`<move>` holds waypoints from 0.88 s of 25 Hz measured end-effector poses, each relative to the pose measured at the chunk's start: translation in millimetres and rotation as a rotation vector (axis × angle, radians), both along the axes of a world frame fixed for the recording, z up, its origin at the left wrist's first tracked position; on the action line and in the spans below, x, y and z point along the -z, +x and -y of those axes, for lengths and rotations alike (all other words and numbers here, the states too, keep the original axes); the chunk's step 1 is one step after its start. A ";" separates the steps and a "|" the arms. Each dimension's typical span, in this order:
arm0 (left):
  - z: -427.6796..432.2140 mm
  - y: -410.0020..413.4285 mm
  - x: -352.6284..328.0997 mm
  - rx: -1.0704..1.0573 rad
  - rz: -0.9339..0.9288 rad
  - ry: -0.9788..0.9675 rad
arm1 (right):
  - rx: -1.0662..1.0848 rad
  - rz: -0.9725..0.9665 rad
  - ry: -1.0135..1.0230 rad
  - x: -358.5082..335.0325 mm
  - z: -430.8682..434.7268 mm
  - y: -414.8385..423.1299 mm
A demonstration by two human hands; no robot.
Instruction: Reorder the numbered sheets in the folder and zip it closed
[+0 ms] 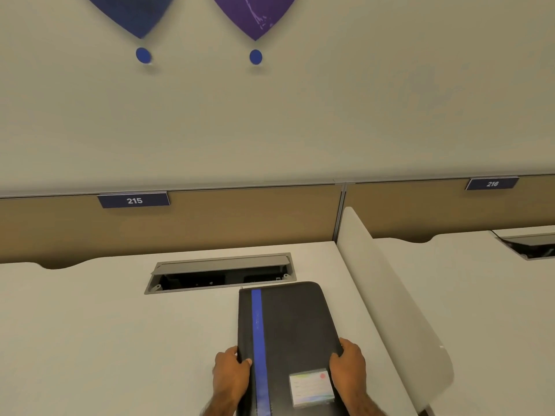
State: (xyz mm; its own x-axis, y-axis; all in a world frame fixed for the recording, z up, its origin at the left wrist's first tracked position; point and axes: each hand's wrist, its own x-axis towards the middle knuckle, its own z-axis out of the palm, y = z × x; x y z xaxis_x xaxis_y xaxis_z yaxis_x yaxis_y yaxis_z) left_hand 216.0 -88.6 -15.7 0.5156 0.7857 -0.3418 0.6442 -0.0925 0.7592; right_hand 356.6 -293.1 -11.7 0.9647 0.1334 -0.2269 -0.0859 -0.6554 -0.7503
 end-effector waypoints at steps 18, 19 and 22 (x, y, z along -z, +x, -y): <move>26.5 3.2 31.1 0.665 -0.082 0.928 | -0.545 0.604 -0.482 63.7 1.7 -17.4; 27.0 2.3 25.6 0.662 -0.093 0.937 | -0.599 0.601 -0.472 64.4 2.2 -21.9; 27.7 -3.8 45.3 0.859 -0.071 0.577 | -0.692 0.664 -0.442 88.1 8.6 -35.9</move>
